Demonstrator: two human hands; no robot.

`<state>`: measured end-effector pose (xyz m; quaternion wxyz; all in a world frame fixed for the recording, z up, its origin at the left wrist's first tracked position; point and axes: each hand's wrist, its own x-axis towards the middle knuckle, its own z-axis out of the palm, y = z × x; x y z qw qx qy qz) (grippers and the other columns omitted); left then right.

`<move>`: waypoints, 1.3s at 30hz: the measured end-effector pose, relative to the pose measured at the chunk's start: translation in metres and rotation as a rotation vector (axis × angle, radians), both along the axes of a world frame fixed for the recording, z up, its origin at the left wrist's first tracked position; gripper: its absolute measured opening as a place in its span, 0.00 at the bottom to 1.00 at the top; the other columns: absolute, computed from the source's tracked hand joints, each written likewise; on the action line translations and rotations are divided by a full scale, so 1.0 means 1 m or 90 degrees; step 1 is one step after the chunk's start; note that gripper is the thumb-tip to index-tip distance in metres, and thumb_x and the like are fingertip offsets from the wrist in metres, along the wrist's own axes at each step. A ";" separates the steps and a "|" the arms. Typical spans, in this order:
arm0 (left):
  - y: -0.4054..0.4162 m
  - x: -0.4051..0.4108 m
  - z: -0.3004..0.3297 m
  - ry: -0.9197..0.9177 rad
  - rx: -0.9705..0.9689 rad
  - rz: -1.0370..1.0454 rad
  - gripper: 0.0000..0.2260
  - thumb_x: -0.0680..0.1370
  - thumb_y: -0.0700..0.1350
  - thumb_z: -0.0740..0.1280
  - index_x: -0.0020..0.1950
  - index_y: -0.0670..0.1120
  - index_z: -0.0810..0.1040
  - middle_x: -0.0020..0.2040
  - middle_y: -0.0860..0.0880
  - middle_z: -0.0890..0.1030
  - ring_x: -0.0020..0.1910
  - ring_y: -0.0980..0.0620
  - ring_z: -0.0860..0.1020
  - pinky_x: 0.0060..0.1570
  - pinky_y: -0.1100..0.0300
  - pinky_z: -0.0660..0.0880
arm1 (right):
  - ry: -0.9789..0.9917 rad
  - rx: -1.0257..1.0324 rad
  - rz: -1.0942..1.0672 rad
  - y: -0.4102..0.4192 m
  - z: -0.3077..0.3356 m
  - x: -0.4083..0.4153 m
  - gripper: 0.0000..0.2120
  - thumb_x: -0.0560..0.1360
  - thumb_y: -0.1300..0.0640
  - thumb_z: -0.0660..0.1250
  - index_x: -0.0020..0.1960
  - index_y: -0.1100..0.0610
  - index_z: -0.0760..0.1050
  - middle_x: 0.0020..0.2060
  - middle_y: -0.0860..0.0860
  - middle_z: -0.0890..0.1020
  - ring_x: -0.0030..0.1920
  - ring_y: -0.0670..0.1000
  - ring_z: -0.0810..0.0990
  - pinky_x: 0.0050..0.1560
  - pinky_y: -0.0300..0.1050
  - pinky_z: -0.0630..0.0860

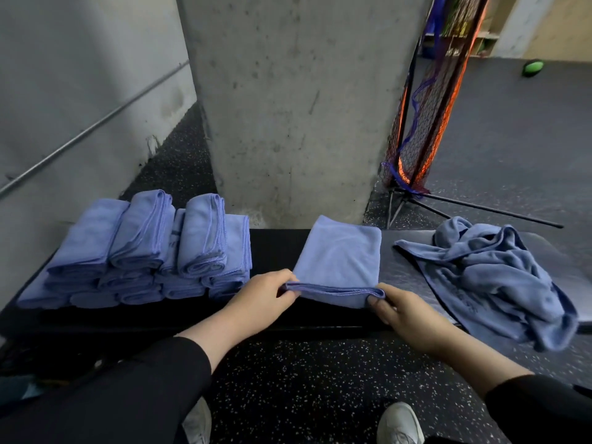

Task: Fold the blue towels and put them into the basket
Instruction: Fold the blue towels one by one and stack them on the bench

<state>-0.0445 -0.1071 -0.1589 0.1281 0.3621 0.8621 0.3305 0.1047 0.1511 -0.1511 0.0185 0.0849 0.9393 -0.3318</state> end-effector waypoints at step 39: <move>0.077 -0.018 -0.034 0.203 -0.288 -0.117 0.26 0.85 0.59 0.47 0.82 0.55 0.49 0.83 0.56 0.43 0.81 0.57 0.40 0.79 0.44 0.42 | -0.042 0.257 0.012 -0.010 -0.036 -0.057 0.47 0.69 0.24 0.32 0.81 0.45 0.54 0.79 0.38 0.50 0.78 0.38 0.44 0.78 0.56 0.49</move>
